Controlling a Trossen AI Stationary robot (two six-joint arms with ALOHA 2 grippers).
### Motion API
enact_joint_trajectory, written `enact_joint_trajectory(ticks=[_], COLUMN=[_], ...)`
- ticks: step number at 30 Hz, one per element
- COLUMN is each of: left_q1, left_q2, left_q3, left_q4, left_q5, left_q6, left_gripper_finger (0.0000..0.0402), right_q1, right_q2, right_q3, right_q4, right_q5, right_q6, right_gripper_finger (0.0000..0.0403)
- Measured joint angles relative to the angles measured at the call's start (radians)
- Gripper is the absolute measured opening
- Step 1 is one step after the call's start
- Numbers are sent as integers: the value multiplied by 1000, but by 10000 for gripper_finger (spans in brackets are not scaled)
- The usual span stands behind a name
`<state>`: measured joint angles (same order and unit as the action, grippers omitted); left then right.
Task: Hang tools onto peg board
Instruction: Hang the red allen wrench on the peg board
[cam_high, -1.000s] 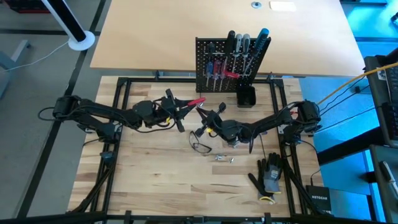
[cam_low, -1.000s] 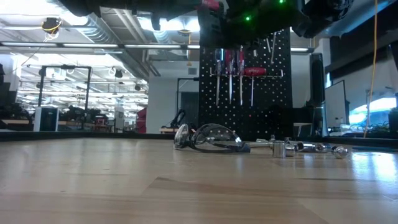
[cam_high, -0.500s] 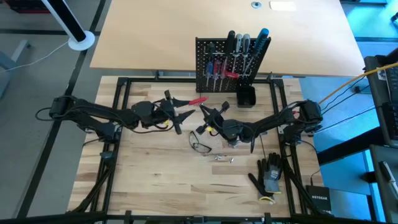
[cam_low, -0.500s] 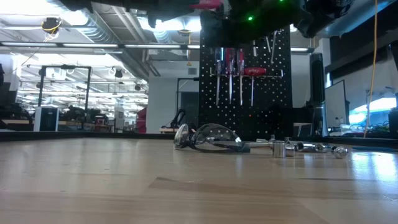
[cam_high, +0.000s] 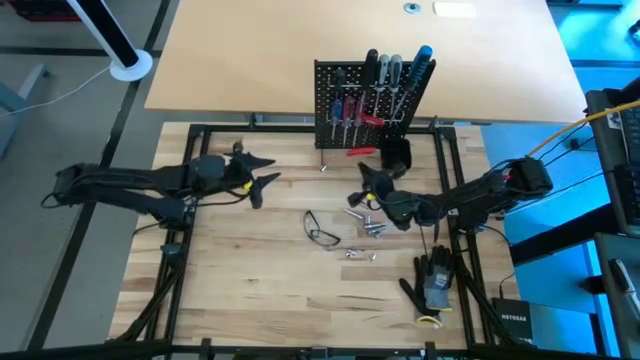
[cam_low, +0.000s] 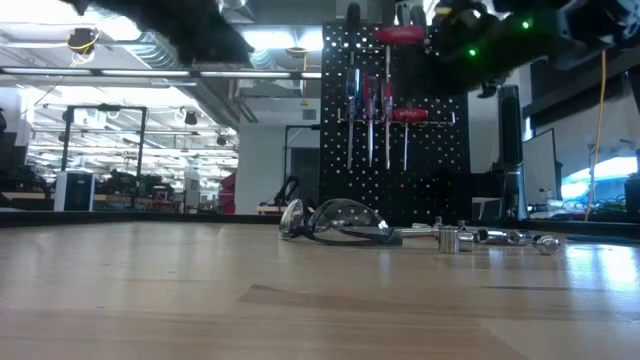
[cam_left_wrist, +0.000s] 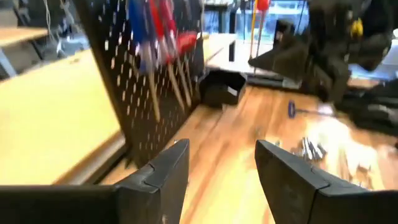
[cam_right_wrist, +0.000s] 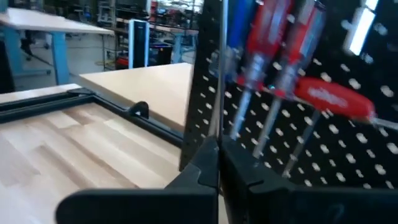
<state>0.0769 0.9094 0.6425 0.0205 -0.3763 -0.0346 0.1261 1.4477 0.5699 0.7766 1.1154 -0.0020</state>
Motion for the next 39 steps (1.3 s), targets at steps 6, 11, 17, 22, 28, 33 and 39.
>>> enact_joint_trajectory(ticks=[6,11,17,22,28,33,39], left_q1=[0,5,32,35,35,35,35], left_q2=[-43,-35,-35,-35,-35,-35,-35], left_q3=[-142,-262,-309,-309,-309,-309,-309], left_q4=[5,115,231,231,223,221,221], left_q5=[0,-2,-5,-5,-5,-5,-5], left_q6=[-93,-113,-114,-114,-115,-115,-111], left_gripper_finger=[173,172,172,172,172,172,172], right_q1=[-43,-110,-198,-257,-330,-389,-430], right_q2=[0,1,7,7,7,7,8], right_q3=[-35,-53,-79,-92,-92,-92,-92], right_q4=[-22,-95,-122,-123,-122,-121,-120], right_q5=[3,-40,-121,-167,-249,-309,-364], right_q6=[103,226,315,332,332,331,331], right_gripper_finger=[2,1,1,5,3,5,4])
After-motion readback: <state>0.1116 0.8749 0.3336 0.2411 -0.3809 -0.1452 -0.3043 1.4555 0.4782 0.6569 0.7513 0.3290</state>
